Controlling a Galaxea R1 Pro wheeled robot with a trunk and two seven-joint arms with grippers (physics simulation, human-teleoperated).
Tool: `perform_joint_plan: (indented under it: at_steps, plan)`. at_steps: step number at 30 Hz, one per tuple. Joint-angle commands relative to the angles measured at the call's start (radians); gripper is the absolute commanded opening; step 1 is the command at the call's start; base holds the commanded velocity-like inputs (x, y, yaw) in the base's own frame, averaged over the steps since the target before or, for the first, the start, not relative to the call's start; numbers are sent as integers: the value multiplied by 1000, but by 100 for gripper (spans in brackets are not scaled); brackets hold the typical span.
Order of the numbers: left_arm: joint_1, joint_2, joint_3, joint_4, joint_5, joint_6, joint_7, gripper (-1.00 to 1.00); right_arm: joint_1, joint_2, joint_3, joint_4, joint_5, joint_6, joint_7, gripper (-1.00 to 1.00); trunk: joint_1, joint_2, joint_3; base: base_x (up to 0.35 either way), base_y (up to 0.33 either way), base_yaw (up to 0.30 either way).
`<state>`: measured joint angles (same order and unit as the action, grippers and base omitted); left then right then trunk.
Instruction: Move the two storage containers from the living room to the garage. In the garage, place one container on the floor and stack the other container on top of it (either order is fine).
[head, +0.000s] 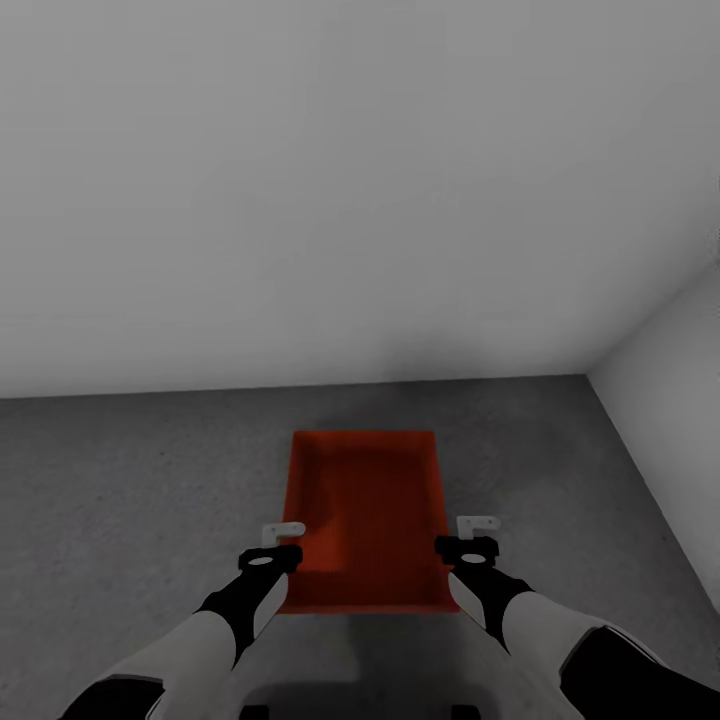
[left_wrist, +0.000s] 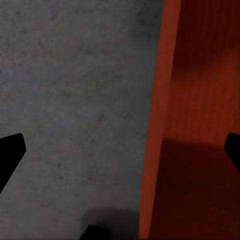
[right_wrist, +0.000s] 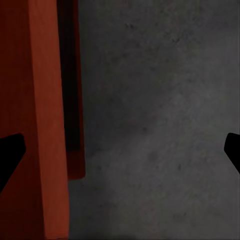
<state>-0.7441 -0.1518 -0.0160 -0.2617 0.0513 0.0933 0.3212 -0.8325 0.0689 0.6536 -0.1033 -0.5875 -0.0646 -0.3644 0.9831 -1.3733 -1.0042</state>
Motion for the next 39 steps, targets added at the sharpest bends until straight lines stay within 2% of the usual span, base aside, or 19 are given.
perform_joint_plan:
  at_steps: [1, 39]
  plan:
    - [0, 0, -2, -2, 5, 5, 4, 100, 0, 0, 8, 0, -11, -4, -3, 100, -4, 7, 3, 0, 0, 0]
    - [0, 0, -1, -2, 5, 5, 4, 100, 0, 1, 8, 0, -11, -3, -2, 100, -150, 273, 122, 0, 0, 0]
